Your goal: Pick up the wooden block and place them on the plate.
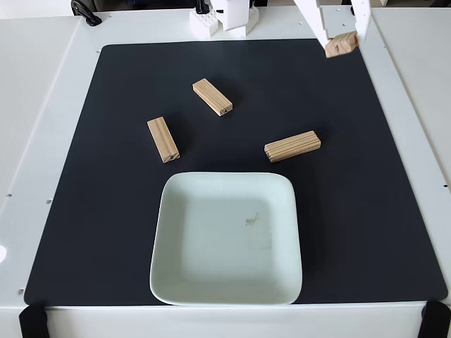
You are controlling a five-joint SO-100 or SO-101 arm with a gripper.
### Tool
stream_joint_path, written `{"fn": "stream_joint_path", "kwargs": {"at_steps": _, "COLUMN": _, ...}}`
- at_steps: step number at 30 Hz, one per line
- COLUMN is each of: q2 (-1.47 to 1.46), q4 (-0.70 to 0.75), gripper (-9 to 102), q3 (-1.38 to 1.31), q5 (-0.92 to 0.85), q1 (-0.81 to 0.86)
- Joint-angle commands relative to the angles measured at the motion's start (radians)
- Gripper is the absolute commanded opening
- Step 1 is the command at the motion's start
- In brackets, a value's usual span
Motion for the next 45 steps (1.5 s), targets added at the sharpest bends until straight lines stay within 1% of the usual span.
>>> {"fn": "stream_joint_path", "kwargs": {"at_steps": 1, "q2": 0.137, "q4": -0.009, "gripper": 0, "q3": -0.055, "q5": 0.224, "q1": 0.003}}
{"fn": "stream_joint_path", "kwargs": {"at_steps": 3, "q2": 0.179, "q4": -0.028, "gripper": 0, "q3": -0.061, "q5": 0.305, "q1": 0.009}}
{"fn": "stream_joint_path", "kwargs": {"at_steps": 6, "q2": 0.221, "q4": -0.138, "gripper": 0, "q3": -0.023, "q5": 0.388, "q1": 0.046}}
{"fn": "stream_joint_path", "kwargs": {"at_steps": 12, "q2": 0.198, "q4": -0.545, "gripper": 0, "q3": 0.075, "q5": 0.485, "q1": 0.114}}
{"fn": "stream_joint_path", "kwargs": {"at_steps": 13, "q2": 0.172, "q4": -0.601, "gripper": 0, "q3": 0.08, "q5": 0.499, "q1": 0.126}}
{"fn": "stream_joint_path", "kwargs": {"at_steps": 15, "q2": 0.097, "q4": -0.67, "gripper": 0, "q3": 0.061, "q5": 0.526, "q1": 0.161}}
{"fn": "stream_joint_path", "kwargs": {"at_steps": 19, "q2": -0.104, "q4": -0.681, "gripper": 0, "q3": -0.1, "q5": 0.566, "q1": 0.224}}
{"fn": "stream_joint_path", "kwargs": {"at_steps": 23, "q2": -0.353, "q4": -0.68, "gripper": 0, "q3": -0.333, "q5": 0.571, "q1": 0.275}}
{"fn": "stream_joint_path", "kwargs": {"at_steps": 27, "q2": -0.581, "q4": -0.68, "gripper": 0, "q3": -0.548, "q5": 0.643, "q1": 0.327}}
{"fn": "stream_joint_path", "kwargs": {"at_steps": 31, "q2": -0.759, "q4": -0.68, "gripper": 0, "q3": -0.696, "q5": 0.718, "q1": 0.367}}
{"fn": "stream_joint_path", "kwargs": {"at_steps": 38, "q2": -0.991, "q4": -0.68, "gripper": 0, "q3": -0.841, "q5": 0.721, "q1": 0.399}}
{"fn": "stream_joint_path", "kwargs": {"at_steps": 45, "q2": -1.114, "q4": -0.68, "gripper": 0, "q3": -0.885, "q5": 0.727, "q1": 0.402}}
